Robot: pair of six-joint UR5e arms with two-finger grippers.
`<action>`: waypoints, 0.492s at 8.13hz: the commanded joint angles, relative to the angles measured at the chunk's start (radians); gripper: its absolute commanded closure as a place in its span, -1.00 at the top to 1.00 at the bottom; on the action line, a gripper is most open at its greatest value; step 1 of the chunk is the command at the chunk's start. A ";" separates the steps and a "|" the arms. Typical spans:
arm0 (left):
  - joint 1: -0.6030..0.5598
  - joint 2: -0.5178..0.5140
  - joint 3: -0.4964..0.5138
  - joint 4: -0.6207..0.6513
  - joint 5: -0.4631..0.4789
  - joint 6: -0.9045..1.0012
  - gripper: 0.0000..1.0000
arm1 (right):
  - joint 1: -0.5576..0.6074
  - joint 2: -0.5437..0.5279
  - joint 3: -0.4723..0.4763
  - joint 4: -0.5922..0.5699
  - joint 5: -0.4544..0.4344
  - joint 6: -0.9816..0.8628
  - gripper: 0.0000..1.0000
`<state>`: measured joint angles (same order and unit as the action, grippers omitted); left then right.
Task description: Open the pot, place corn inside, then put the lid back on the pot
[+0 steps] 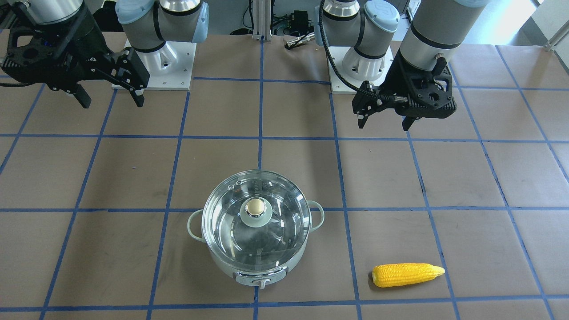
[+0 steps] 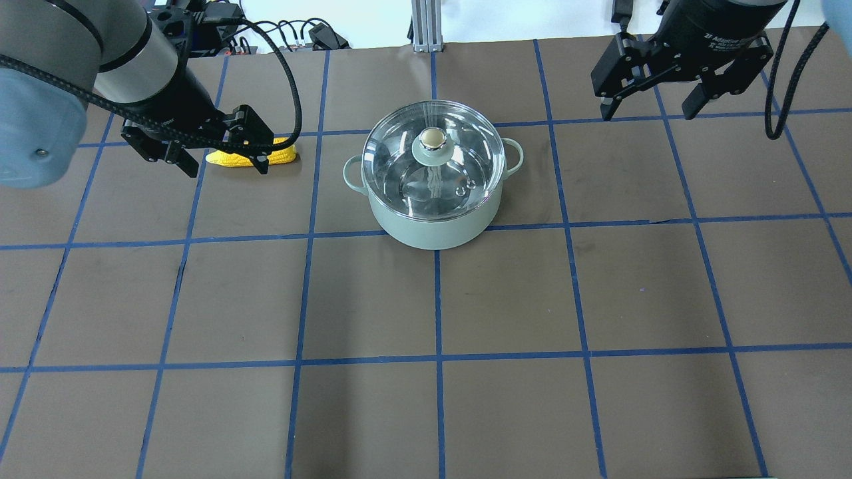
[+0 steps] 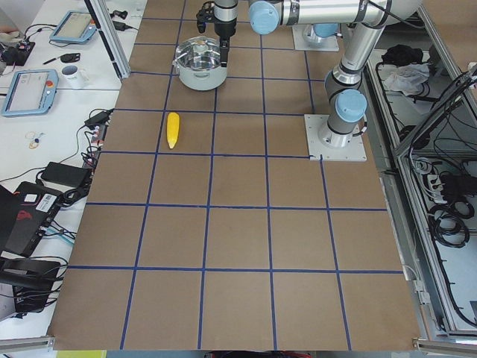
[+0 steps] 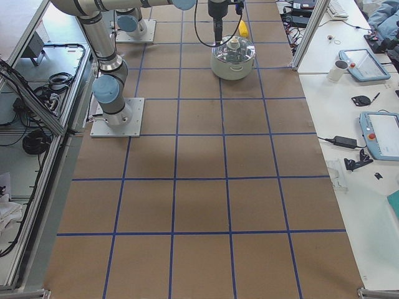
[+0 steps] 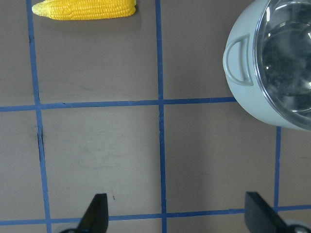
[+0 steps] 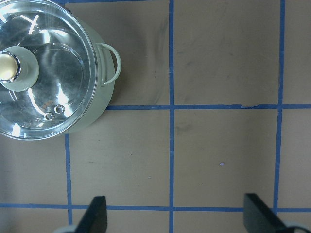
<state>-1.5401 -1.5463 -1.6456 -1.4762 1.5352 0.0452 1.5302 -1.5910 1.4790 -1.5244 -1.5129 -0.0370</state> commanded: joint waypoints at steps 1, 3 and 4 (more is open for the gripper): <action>0.000 -0.001 0.000 0.001 -0.001 0.002 1.00 | 0.002 -0.004 0.001 0.001 -0.003 0.000 1.00; 0.000 -0.001 0.000 0.001 -0.001 0.002 1.00 | 0.002 -0.001 0.001 0.001 0.002 0.000 1.00; 0.003 -0.006 0.003 0.001 0.000 0.048 1.00 | 0.002 -0.001 0.001 0.001 0.002 0.000 1.00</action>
<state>-1.5399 -1.5480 -1.6459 -1.4758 1.5341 0.0496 1.5322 -1.5931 1.4802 -1.5234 -1.5125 -0.0370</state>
